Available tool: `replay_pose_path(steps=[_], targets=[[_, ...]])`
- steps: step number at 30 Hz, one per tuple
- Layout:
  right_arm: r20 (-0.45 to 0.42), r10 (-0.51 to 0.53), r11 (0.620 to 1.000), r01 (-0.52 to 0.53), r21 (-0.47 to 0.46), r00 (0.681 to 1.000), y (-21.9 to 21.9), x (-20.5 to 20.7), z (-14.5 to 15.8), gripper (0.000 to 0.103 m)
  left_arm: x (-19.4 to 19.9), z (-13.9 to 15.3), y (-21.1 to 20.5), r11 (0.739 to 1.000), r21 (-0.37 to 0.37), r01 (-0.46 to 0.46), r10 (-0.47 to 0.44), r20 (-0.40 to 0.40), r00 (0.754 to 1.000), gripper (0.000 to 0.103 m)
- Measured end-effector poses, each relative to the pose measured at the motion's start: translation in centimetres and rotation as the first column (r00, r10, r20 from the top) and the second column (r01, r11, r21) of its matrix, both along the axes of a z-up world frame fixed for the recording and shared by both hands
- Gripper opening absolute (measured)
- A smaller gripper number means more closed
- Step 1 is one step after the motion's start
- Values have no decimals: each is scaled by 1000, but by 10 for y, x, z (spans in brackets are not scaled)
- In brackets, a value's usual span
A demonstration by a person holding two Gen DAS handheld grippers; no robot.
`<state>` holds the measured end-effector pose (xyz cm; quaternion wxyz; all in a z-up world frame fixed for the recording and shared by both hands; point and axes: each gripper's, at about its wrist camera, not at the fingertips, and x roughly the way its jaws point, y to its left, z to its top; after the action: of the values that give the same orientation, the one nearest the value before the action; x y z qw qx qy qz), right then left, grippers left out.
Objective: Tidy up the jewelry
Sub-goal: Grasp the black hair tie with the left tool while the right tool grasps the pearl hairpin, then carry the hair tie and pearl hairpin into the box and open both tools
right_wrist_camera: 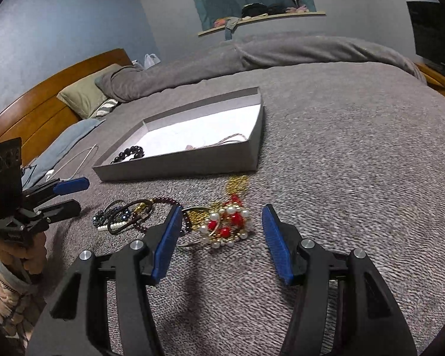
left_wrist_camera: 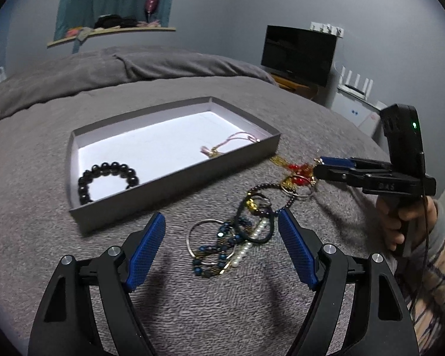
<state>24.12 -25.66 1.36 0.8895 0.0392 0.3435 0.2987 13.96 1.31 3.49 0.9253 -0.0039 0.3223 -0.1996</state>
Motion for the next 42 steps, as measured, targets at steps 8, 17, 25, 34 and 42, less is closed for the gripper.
replay_pose_path(steps=[8,17,25,34,42], targets=[[-33,25,1000,-24,18,999,3,4,-4,38,3,-4,-16,999,14,34,-34,-7,999,79],[-9,20,999,-20,29,1000,-1,1,1,38,7,-12,-44,995,66,78,-78,-8,997,77],[2,4,999,-4,41,1000,-11,-2,5,38,8,-20,-68,984,103,146,-144,-30,989,42],[18,2,999,-3,43,1000,-14,-4,10,38,19,-26,-68,984,140,107,-100,-57,993,4],[25,-5,998,3,57,1000,-15,-4,13,38,10,-1,-55,991,54,126,-127,3,992,4]])
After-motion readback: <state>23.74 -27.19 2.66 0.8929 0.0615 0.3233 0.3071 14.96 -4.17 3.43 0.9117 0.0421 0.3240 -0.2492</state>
